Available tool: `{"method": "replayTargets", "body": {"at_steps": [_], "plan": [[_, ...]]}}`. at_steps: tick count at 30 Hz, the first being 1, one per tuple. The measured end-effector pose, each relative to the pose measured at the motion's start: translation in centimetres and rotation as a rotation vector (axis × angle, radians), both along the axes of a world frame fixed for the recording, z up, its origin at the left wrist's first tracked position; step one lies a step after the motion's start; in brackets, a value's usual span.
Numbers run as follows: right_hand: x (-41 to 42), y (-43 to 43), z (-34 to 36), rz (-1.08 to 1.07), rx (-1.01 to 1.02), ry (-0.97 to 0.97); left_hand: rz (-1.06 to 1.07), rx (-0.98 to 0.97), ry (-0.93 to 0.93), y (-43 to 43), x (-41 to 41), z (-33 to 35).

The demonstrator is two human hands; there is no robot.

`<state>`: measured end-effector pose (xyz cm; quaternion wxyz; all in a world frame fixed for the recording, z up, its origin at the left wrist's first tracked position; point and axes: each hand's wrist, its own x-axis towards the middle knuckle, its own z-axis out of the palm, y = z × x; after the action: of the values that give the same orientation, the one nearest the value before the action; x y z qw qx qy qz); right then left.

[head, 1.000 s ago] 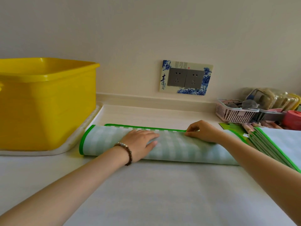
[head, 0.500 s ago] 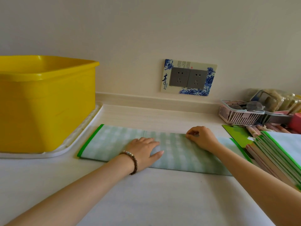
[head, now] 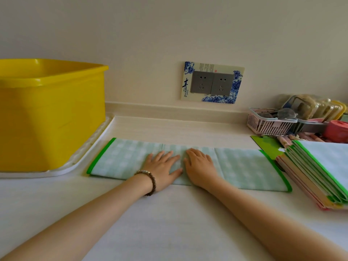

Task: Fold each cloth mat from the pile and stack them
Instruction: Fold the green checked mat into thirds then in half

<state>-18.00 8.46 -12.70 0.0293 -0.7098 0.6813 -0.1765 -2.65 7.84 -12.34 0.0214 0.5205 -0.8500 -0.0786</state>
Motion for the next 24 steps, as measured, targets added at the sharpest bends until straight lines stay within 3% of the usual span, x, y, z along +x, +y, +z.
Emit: {"method": "replayTargets", "body": {"at_steps": [16, 20, 24], "plan": [[-16.1, 4.9, 0.4, -0.254, 0.207, 0.115, -0.005, 0.017, -0.052, 0.2, 0.2, 0.0], [-16.2, 5.0, 1.2, -0.267, 0.271, 0.119, 0.003, 0.022, -0.057, 0.2, 0.3, 0.1], [-12.1, 3.7, 2.2, -0.217, 0.183, 0.011, 0.022, 0.041, -0.053, 0.4, -0.3, 0.0]]}}
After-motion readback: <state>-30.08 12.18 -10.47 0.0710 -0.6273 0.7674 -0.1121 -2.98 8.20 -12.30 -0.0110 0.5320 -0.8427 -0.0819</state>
